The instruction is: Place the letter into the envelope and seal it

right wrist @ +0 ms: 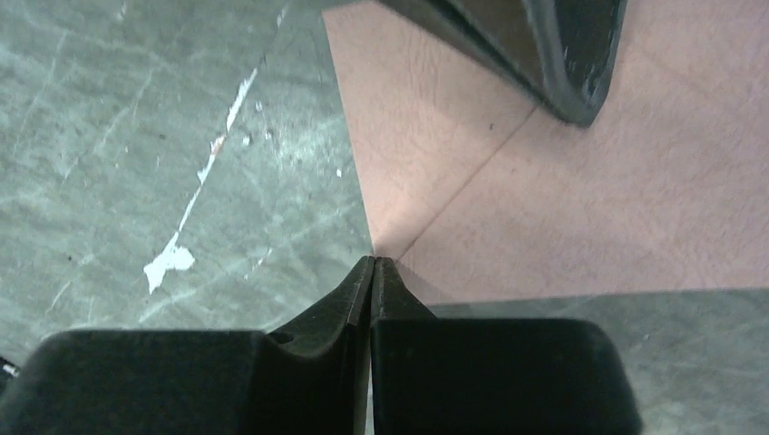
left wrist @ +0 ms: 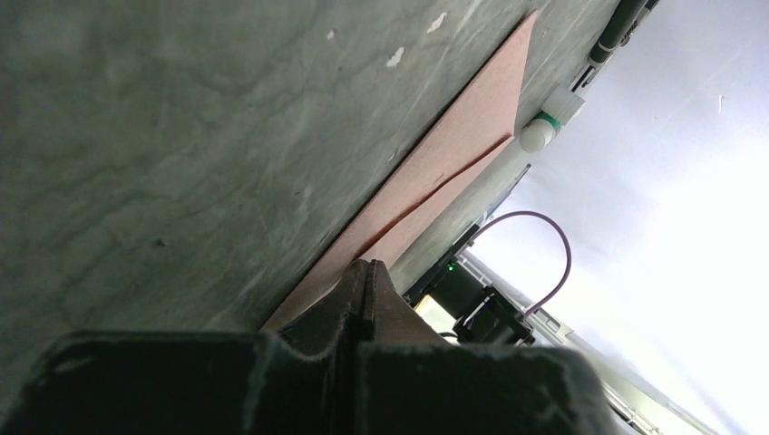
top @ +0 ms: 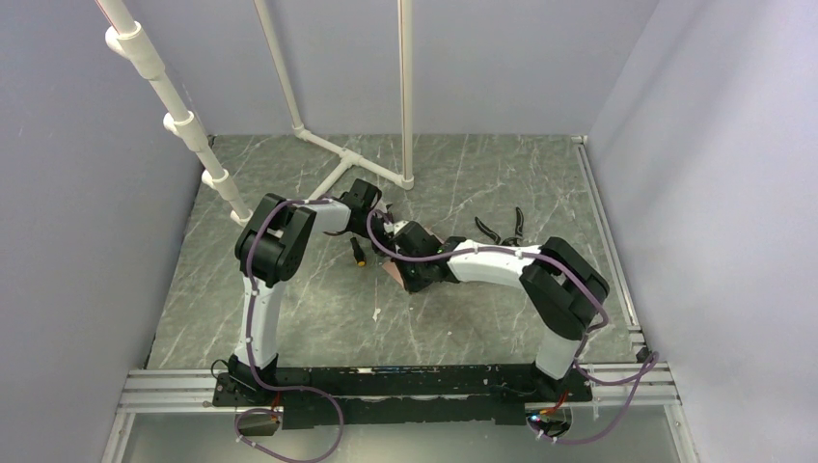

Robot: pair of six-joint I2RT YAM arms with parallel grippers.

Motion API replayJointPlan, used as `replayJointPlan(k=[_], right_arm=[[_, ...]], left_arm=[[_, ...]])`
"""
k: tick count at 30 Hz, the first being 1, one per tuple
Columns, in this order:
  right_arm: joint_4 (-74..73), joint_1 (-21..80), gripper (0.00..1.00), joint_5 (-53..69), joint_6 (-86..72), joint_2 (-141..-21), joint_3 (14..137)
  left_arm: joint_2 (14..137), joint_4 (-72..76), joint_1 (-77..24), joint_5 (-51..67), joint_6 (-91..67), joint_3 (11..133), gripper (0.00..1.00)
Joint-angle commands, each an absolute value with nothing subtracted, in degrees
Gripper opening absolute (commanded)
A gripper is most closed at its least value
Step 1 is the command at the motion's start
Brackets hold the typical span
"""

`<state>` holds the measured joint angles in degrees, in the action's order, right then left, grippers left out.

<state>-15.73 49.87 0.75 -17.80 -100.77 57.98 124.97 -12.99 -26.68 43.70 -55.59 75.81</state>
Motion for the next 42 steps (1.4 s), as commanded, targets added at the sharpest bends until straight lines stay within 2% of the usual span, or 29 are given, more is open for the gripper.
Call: replayJointPlan(k=[1, 7, 13, 24, 35, 42], right_arm=[[-22.5, 50.2, 0.06, -0.8, -21.4, -97.3, 57.2], [-22.5, 48.7, 0.09, -4.5, -24.7, -94.1, 61.2], [-23.7, 47.0, 0.19, -8.6, -27.2, -100.1, 65.7], [-23.2, 46.1, 0.21, -11.6, -28.1, -106.6, 69.1], [-27.4, 46.6, 0.18, -5.7, -26.3, -104.1, 64.1], [-25.4, 46.7, 0.19, 9.6, -21.7, -97.7, 57.7]], left_arm=[[130.3, -20.0, -26.7, 32.7, -52.6, 73.4, 0.02], [129.2, -20.4, -26.7, 32.7, -50.9, 73.7, 0.03], [129.1, -19.7, -26.7, 33.5, -50.9, 73.5, 0.03], [129.5, -18.9, -26.7, 33.9, -51.1, 72.7, 0.02], [130.3, -18.6, -26.7, 33.4, -51.3, 72.9, 0.03], [131.1, -17.3, -26.7, 32.0, -50.6, 73.3, 0.02]])
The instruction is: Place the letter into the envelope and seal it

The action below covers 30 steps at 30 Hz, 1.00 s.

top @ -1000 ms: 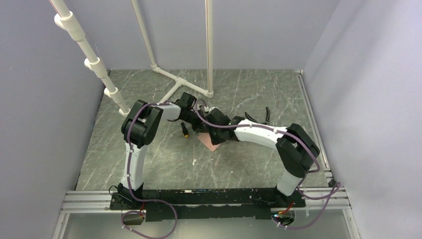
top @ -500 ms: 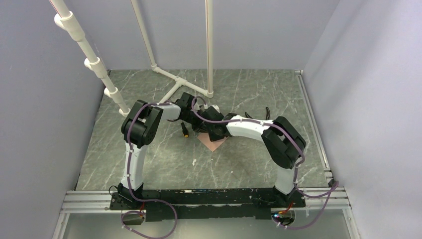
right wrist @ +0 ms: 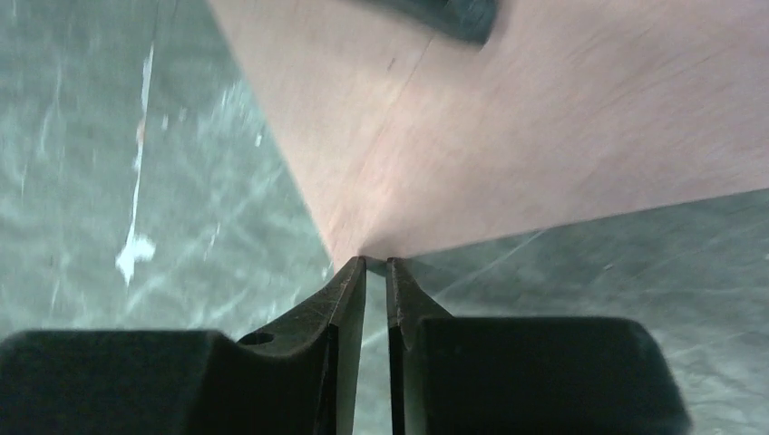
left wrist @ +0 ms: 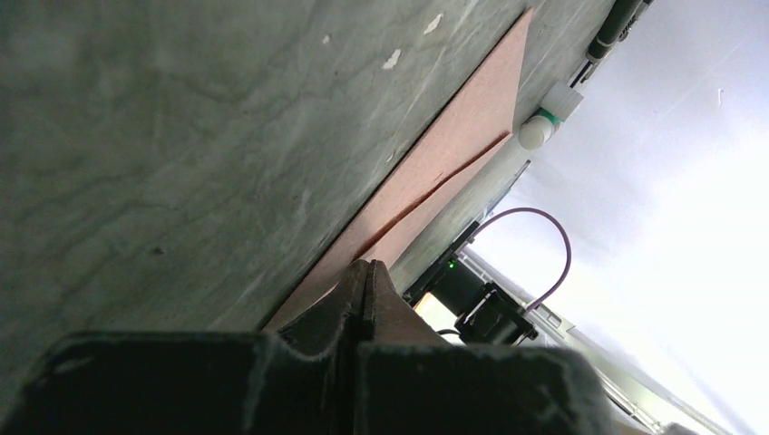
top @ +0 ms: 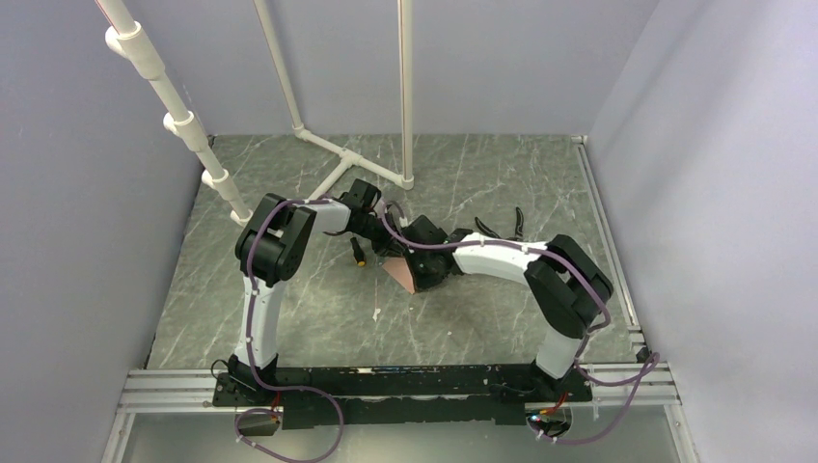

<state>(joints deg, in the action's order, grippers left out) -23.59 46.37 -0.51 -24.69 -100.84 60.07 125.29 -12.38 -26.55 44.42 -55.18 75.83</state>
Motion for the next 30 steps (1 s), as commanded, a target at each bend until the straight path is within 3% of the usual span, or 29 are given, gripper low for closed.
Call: replayJointPlan(k=[1, 14, 23, 24, 27, 30], right_arm=[[-26.2, 46.5, 0.19, 9.9, -21.8, -97.5, 58.0], [-34.7, 37.6, 0.19, 1.0, -31.7, -93.8, 66.7], [-29.6, 31.9, 0.19, -2.1, -39.7, -89.6, 63.4], [-28.8, 31.7, 0.19, -2.7, -40.4, -89.9, 63.4], [-27.7, 31.4, 0.14, -4.5, -41.4, -92.5, 64.9], [-24.8, 31.5, 0.10, -3.1, -40.8, -95.9, 66.1]], left_arm=[[131.1, -17.0, -26.7, 31.6, -50.4, 73.3, 0.02], [125.1, -18.2, -26.5, 31.1, -44.9, 74.9, 0.03], [115.9, -24.7, -26.4, 30.3, -39.9, 76.7, 0.22], [114.5, -24.8, -26.3, 30.0, -39.5, 76.0, 0.21], [110.2, -23.5, -26.4, 29.6, -39.4, 72.7, 0.05], [108.4, -21.1, -26.4, 31.0, -39.9, 69.4, 0.03]])
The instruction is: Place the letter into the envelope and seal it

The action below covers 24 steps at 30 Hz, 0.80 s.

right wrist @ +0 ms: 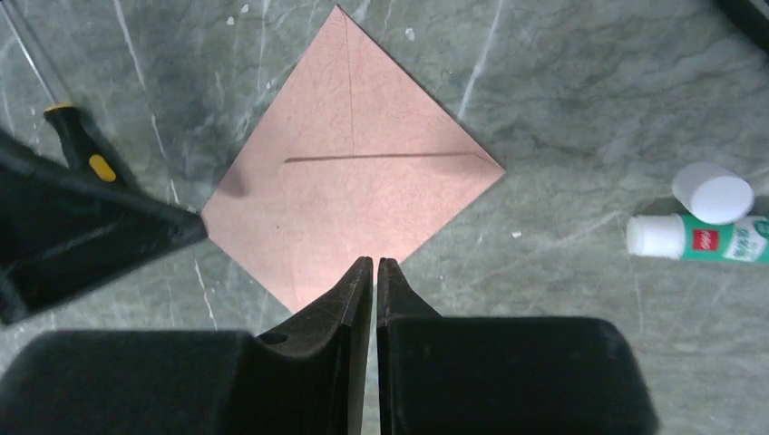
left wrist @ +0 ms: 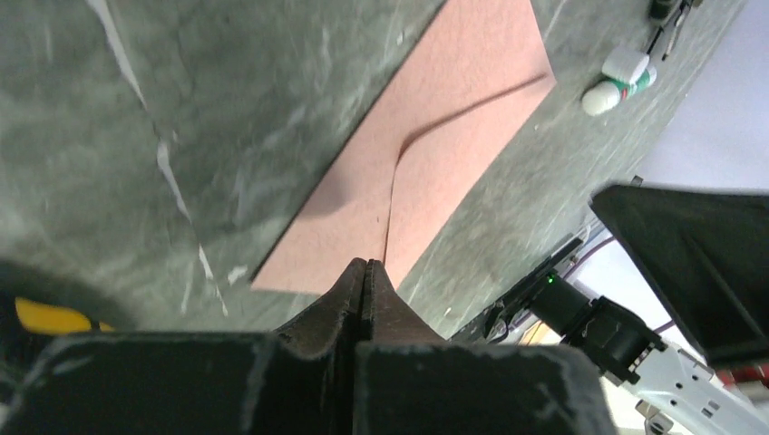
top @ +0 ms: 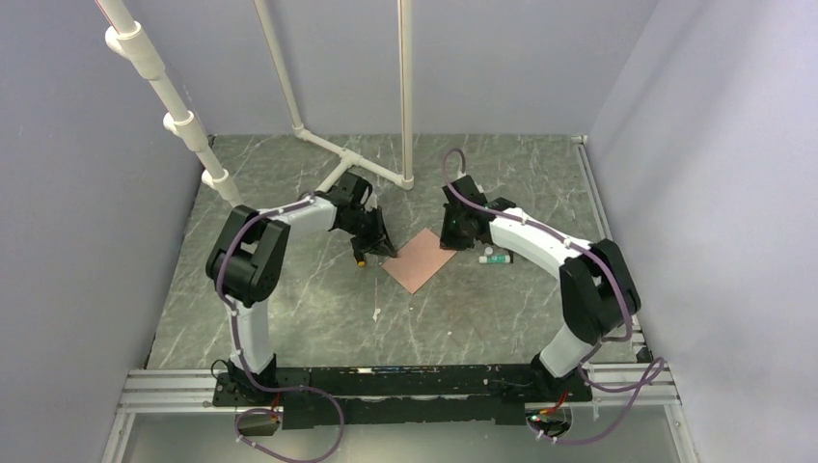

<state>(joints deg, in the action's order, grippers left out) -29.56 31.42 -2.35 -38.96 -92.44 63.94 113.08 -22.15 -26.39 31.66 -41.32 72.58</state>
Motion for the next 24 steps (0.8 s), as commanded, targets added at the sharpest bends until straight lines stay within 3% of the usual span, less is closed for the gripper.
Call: replayJointPlan(k=[1, 7, 12, 24], right_arm=[[-24.0, 31.5, 0.10, -2.4, -40.0, -97.0, 66.6], [-21.2, 31.8, 0.09, 3.9, -34.9, -102.2, 70.3], [-18.6, 32.3, 0.09, 6.5, -35.0, -105.2, 70.5], [-19.6, 34.1, 0.09, 6.1, -37.0, -112.8, 75.2]], left_arm=[[108.3, -20.6, -26.5, 31.4, -39.6, 68.7, 0.03], [108.9, -15.9, -26.8, 35.1, -39.9, 64.4, 0.02], [109.5, -16.4, -27.2, 31.0, -37.7, 63.9, 0.02], [113.4, -20.9, -27.2, 28.6, -36.3, 65.0, 0.03]])
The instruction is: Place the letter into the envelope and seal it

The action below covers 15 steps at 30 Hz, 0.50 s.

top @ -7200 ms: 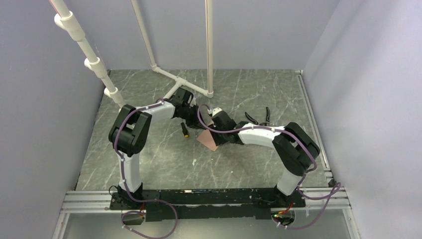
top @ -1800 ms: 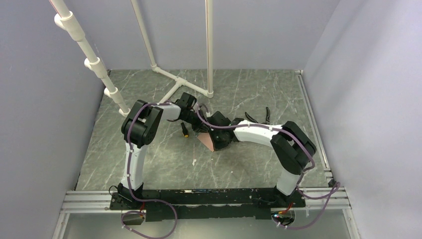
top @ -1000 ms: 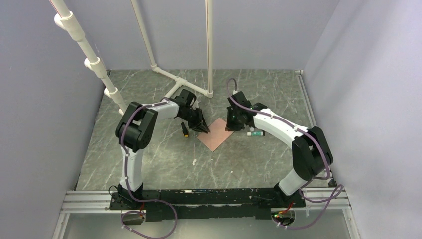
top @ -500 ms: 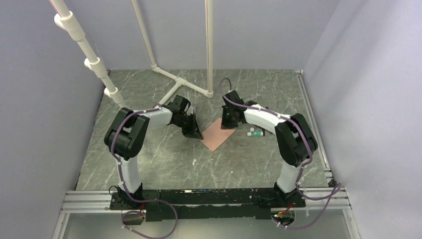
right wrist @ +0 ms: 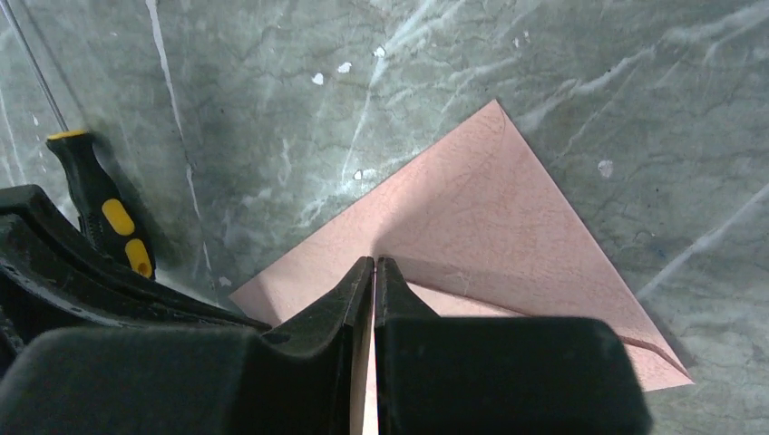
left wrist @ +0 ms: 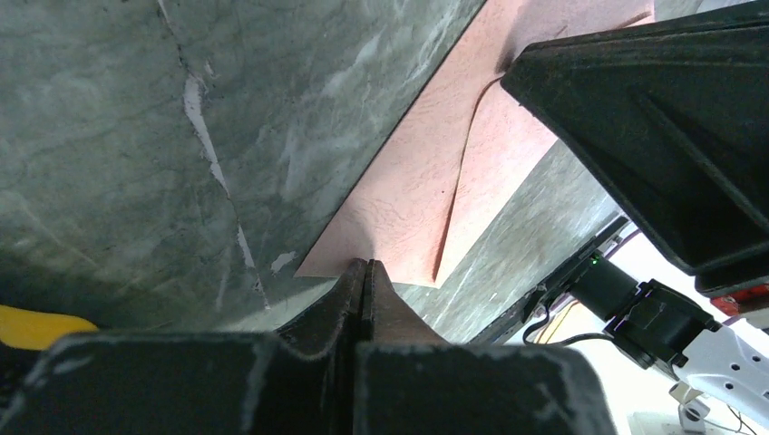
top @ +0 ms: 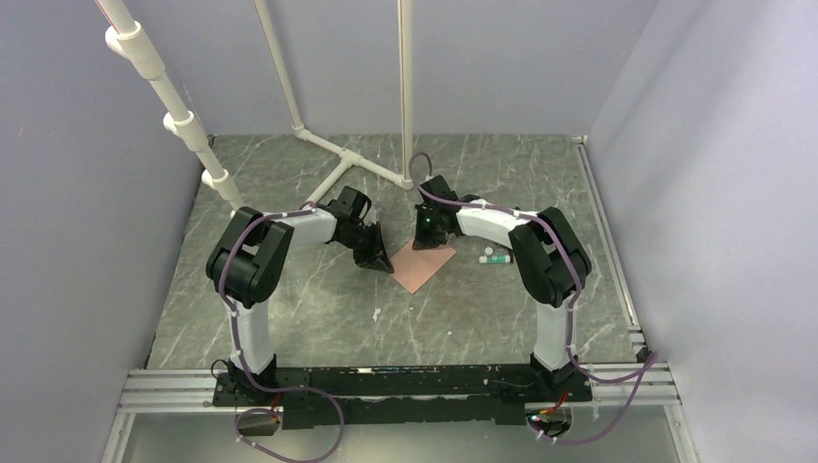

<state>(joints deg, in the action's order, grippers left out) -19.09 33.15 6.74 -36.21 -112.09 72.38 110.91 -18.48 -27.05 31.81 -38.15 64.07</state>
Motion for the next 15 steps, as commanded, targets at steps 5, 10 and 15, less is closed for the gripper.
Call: replayJointPlan(k=[5, 10, 15], right_arm=[[-26.0, 35.7, 0.08, -0.5, -37.0, -114.8, 77.6], [-27.5, 38.6, 0.08, -5.0, -35.4, -115.6, 77.1], [-32.2, 37.3, 0.09, -8.7, -33.8, -114.8, 85.8]], left_arm=[[114.0, -21.4, -27.2, 28.6, -36.2, 65.3, 0.03], [114.3, -21.7, -27.2, 29.5, -36.4, 65.8, 0.02], [113.5, -21.7, -27.2, 29.9, -36.6, 65.7, 0.02]])
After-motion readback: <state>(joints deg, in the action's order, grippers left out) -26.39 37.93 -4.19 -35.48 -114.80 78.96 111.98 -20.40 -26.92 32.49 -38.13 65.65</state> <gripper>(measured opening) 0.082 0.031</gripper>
